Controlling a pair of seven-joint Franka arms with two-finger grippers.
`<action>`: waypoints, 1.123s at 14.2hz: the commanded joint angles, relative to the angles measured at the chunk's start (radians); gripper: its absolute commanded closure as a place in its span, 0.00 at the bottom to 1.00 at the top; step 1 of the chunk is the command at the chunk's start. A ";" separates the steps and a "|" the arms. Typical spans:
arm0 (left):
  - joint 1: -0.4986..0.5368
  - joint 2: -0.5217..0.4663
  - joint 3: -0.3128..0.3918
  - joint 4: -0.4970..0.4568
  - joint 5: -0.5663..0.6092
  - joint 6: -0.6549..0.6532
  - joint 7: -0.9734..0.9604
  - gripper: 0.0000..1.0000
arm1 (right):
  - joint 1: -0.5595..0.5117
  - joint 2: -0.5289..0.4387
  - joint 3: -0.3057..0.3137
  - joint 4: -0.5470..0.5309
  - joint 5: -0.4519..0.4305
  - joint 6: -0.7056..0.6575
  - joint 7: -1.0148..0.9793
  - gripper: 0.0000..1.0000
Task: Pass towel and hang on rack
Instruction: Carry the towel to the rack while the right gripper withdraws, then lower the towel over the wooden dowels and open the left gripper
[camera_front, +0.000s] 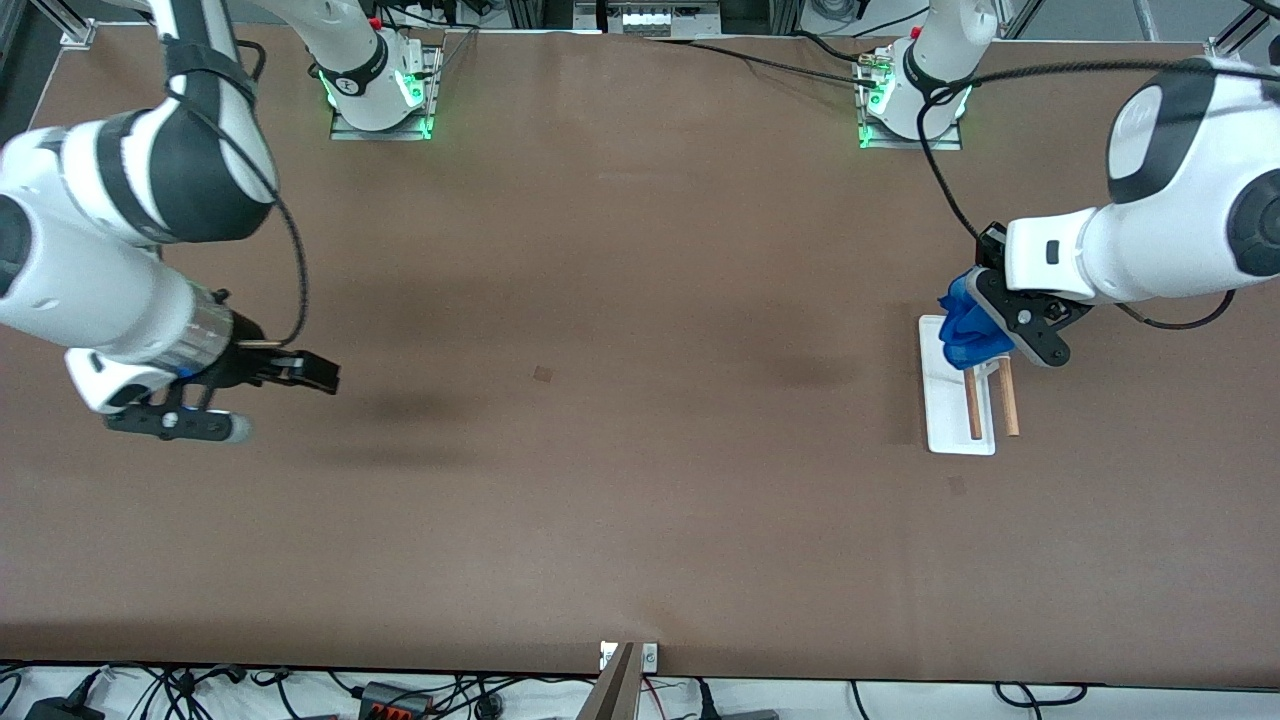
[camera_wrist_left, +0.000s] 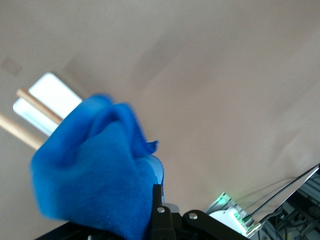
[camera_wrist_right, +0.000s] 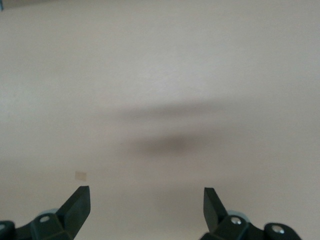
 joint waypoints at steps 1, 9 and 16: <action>0.074 -0.053 -0.016 -0.141 0.031 0.099 0.021 0.92 | -0.143 -0.069 0.102 0.003 -0.019 -0.044 0.007 0.00; 0.131 -0.042 -0.013 -0.318 0.034 0.328 0.137 0.92 | -0.356 -0.184 0.193 -0.002 -0.049 -0.181 -0.195 0.00; 0.194 -0.007 -0.015 -0.346 0.077 0.417 0.196 0.92 | -0.337 -0.354 0.202 -0.257 -0.153 -0.071 -0.202 0.00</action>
